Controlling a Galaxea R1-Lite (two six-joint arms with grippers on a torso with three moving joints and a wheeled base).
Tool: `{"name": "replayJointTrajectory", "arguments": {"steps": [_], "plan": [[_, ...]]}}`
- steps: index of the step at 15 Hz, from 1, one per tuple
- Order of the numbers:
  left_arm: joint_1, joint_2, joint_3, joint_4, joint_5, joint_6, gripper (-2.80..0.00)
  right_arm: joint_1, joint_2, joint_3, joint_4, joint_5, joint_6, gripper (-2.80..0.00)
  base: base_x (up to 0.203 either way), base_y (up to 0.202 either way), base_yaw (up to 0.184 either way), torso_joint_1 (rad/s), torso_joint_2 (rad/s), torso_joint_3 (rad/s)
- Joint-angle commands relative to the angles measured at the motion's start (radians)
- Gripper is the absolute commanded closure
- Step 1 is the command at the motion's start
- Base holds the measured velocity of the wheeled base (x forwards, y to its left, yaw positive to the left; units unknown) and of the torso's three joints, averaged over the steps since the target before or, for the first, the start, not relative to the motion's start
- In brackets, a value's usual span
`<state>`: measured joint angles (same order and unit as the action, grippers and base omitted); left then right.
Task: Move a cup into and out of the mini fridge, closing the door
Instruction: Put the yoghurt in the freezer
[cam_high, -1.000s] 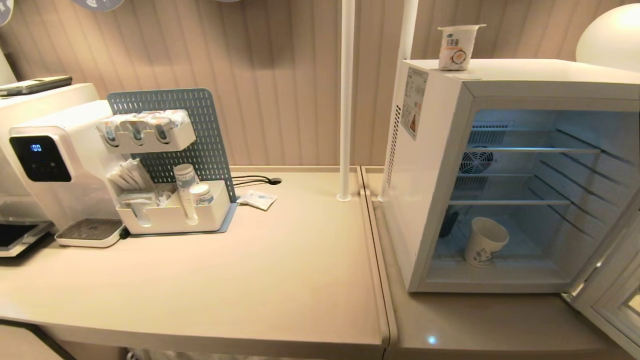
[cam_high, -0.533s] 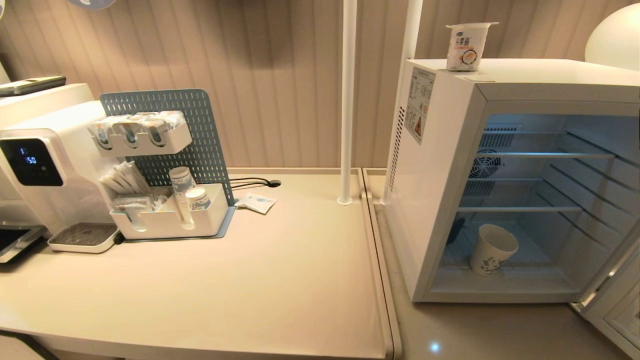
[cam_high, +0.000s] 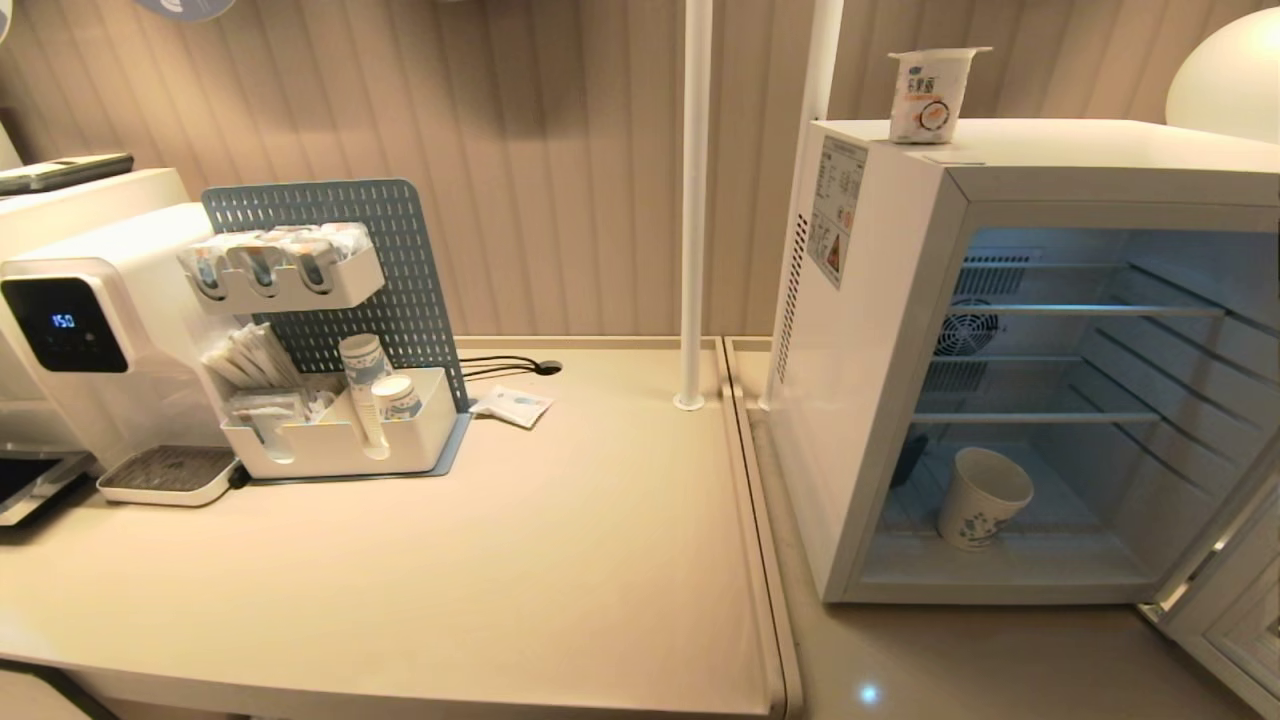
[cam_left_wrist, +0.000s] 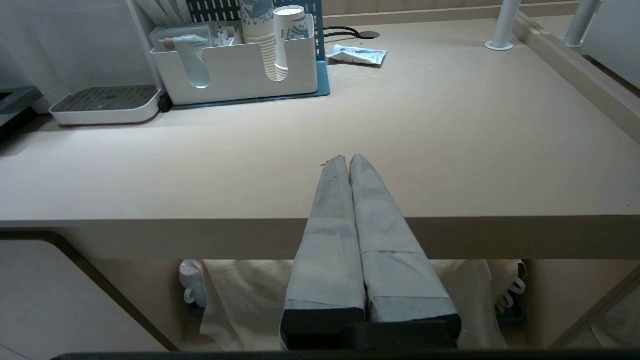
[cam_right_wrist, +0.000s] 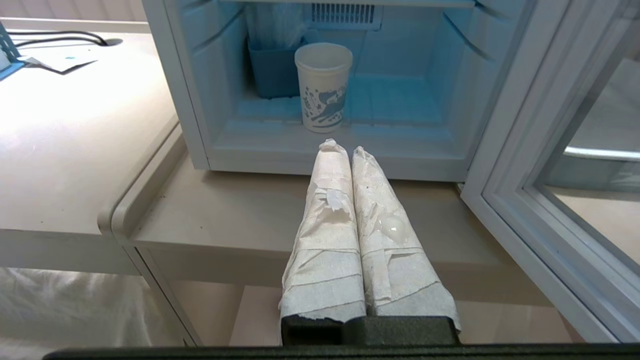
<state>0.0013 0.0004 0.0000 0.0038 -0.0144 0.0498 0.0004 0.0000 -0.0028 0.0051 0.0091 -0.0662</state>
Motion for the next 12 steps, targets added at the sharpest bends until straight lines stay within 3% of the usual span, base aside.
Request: {"name": "replayJointTrajectory", "arguments": {"steps": [1,4,8,12], "plan": [[0.0,0.0,0.0,-0.001,0.001,-0.007,0.0,0.0,-0.002,-0.01,0.01,0.0,-0.002,0.0,0.0,0.0,0.0,0.0,0.0,0.0],[0.0,0.0,0.0,-0.001,0.002,-0.005,0.0,0.0,0.004,-0.111,0.135,0.012,-0.003,0.0,0.0,0.0,0.0,0.0,0.0,0.0],[0.0,0.0,0.0,-0.001,0.002,-0.007,0.0,0.0,0.075,-0.426,0.461,0.069,0.023,0.0,0.0,0.0,0.0,0.0,0.0,0.0],[0.0,0.0,0.0,-0.001,0.002,-0.007,0.0,0.004,0.304,-0.669,0.541,0.135,0.049,0.0,0.0,0.0,0.0,0.0,0.0,0.0]]}}
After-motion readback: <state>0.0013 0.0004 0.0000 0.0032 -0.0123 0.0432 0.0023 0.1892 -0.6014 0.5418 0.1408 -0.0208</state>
